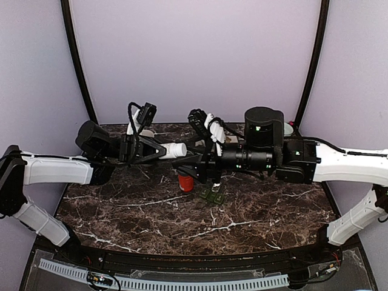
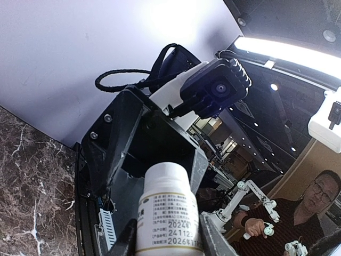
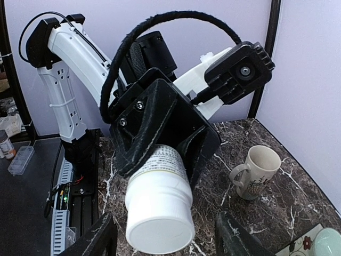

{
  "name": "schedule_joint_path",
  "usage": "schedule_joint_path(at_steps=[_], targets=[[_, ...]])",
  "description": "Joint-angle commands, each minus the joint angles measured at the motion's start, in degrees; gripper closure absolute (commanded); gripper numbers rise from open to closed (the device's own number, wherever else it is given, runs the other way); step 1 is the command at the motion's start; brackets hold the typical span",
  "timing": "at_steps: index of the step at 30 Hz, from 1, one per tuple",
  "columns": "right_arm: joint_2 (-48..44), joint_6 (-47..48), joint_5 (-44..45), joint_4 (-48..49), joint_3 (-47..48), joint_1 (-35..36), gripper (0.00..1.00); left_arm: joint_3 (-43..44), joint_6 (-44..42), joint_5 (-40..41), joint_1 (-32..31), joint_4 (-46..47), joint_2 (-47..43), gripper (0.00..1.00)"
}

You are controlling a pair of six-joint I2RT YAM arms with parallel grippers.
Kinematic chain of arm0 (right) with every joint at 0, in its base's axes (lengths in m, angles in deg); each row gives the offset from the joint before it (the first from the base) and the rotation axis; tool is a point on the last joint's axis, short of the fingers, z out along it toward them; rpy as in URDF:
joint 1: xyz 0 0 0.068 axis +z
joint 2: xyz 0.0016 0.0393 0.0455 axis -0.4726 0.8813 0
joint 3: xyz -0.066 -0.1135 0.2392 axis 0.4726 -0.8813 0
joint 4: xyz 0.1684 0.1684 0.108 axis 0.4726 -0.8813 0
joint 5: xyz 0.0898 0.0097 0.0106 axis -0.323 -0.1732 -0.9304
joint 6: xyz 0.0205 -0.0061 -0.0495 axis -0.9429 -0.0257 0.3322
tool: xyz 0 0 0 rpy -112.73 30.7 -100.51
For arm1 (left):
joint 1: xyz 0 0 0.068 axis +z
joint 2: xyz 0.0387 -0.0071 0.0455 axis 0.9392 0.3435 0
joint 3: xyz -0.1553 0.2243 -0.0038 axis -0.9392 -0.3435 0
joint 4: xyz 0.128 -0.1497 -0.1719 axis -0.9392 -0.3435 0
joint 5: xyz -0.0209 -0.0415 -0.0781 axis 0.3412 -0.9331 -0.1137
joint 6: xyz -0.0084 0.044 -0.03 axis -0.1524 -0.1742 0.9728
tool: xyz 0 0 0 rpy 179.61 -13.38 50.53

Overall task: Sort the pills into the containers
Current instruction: Remove the lid of the pill bottle.

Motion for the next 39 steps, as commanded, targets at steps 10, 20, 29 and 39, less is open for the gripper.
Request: schedule_joint_path(at_steps=[10,20,29,39], targets=[[-5.5,-9.8,0.8,0.9,-4.3,0.0,0.36,-1.1,-25.2,6.1,2.1,-25.2,-8.2,1.0],[-5.6,-41.1,-4.8,5.5,-4.6,-7.3,0.4,-1.2,-38.4,8.5,2.1,-35.3,-12.3,1.0],[0.3,-56.5,-13.3,7.8,-1.4,-10.9,0.4,-2.0,-44.8,9.7,2.1,-40.5,-14.2,1.0],[3.0,-61.2,-17.0,10.3,-1.4,-11.0,0.4,-1.4,-48.8,11.4,2.1,-44.5,-15.2,1.0]])
